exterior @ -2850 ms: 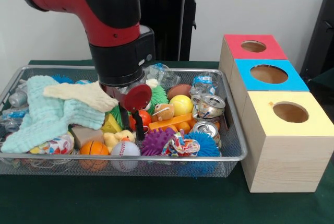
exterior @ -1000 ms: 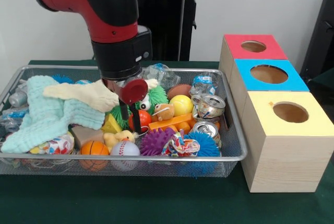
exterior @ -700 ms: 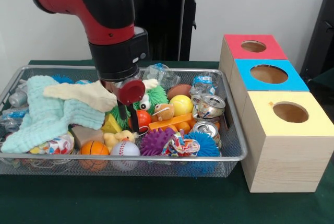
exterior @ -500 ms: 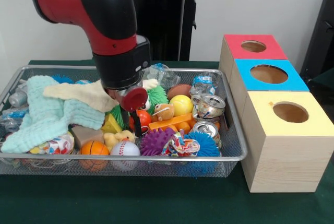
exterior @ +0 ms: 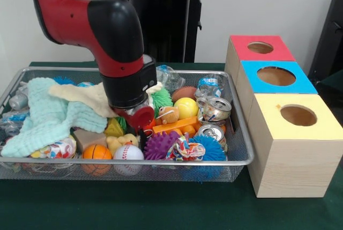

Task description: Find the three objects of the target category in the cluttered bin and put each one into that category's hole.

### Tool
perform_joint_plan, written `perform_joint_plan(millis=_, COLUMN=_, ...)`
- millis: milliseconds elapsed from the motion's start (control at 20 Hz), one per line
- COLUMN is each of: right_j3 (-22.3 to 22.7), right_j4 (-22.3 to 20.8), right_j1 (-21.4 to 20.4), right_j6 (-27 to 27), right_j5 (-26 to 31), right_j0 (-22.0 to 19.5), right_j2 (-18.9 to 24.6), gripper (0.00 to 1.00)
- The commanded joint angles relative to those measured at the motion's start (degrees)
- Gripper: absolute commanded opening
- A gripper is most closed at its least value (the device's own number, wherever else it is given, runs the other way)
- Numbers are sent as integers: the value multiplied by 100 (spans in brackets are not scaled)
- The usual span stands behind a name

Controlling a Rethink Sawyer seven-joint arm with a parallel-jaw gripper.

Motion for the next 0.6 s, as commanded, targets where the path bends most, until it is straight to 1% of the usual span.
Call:
perform_joint_plan(millis=50, right_j3=-528, right_j4=-302, right_j1=431, right_j6=-113, right_j5=-251, right_j0=-94, right_j2=513, gripper=100)
perform_joint_plan(millis=300, right_j3=-309, right_j4=-345, right_j1=231, right_j6=-47, right_j5=-253, right_j0=-128, right_j2=478, gripper=100)
perform_joint_plan(millis=350, right_j3=-277, right_j4=-343, right_j1=176, right_j6=-58, right_j5=-181, right_j0=-151, right_j2=475, gripper=100)
perform_joint_plan(millis=550, right_j3=-287, right_j4=-386, right_j1=109, right_j6=-130, right_j5=-45, right_j0=-212, right_j2=445, gripper=100)
perform_joint_plan(millis=600, right_j3=-180, right_j4=-459, right_j1=70, right_j6=-156, right_j5=-117, right_j0=-273, right_j2=438, gripper=100)
